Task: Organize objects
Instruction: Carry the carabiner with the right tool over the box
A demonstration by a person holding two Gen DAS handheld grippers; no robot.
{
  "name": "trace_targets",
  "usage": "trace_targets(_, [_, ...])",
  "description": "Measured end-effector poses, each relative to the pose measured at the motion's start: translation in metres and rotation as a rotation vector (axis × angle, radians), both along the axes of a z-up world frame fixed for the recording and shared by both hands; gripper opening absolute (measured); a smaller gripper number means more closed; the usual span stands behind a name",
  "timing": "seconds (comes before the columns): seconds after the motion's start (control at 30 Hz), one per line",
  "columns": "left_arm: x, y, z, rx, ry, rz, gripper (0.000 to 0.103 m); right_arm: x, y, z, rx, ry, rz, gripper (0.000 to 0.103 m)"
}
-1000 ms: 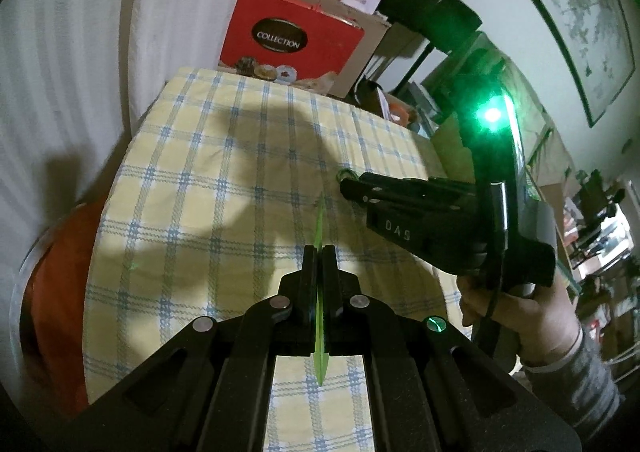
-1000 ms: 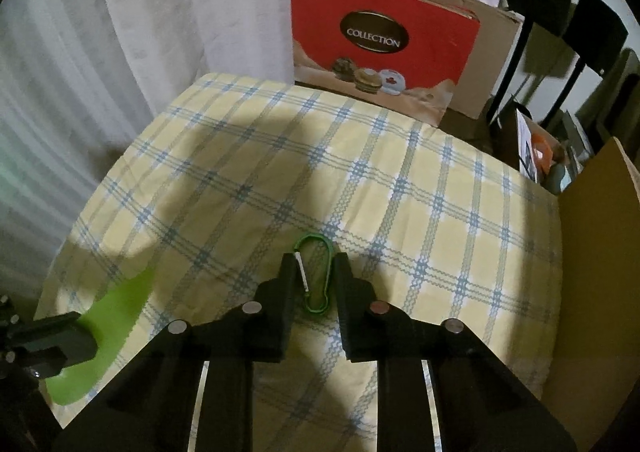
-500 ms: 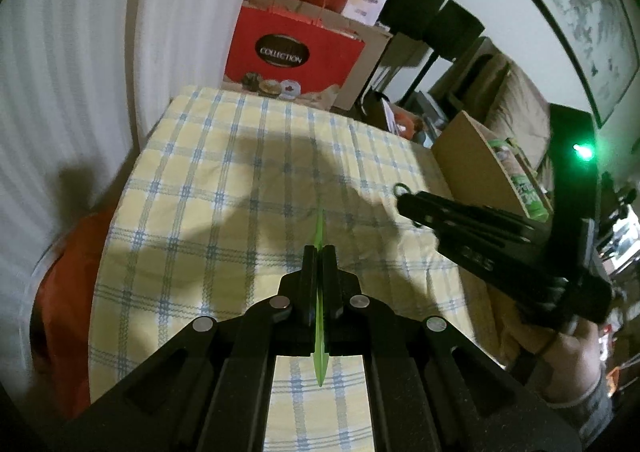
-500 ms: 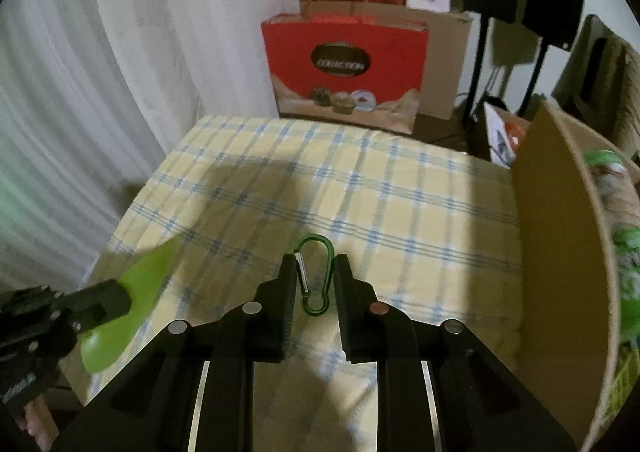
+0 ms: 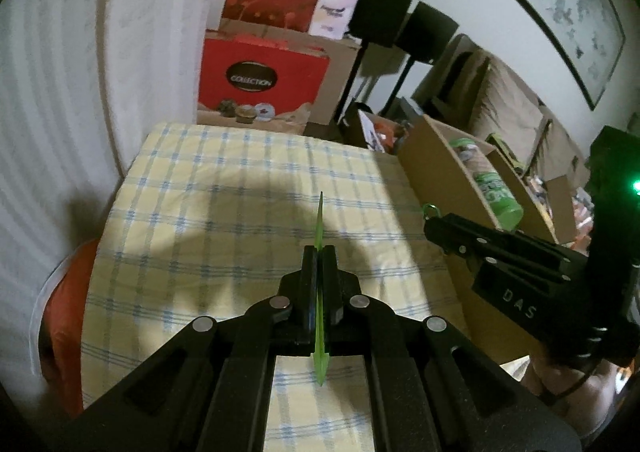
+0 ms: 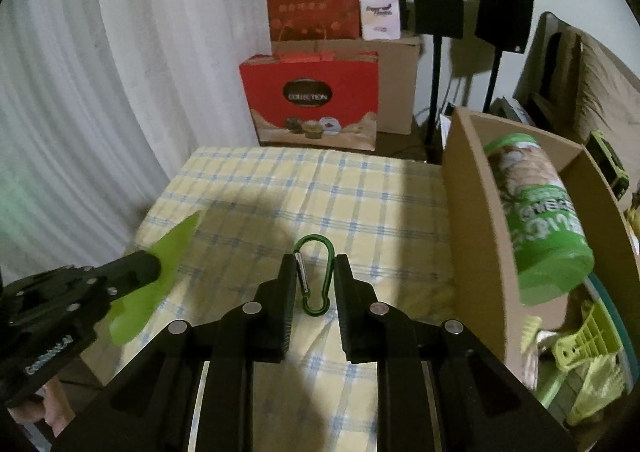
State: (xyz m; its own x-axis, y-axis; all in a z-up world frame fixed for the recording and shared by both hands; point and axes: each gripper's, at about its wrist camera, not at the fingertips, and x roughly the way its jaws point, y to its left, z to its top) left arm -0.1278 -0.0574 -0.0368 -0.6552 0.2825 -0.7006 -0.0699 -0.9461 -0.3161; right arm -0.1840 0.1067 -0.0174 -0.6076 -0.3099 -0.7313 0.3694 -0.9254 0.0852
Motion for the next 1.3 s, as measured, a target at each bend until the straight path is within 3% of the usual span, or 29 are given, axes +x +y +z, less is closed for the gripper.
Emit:
trace_targets(0.63, [0.011, 0.071, 0.030, -0.026, 0.049, -0.067, 0.002, 0.035, 0.067, 0.035, -0.038, 0.081, -0.079, 0.018])
trace_targets(1.3, [0.010, 0.165, 0.042, -0.028, 0.066, -0.165, 0.002, 0.049, 0.162, 0.049, -0.042, 0.102, -0.188, 0.018])
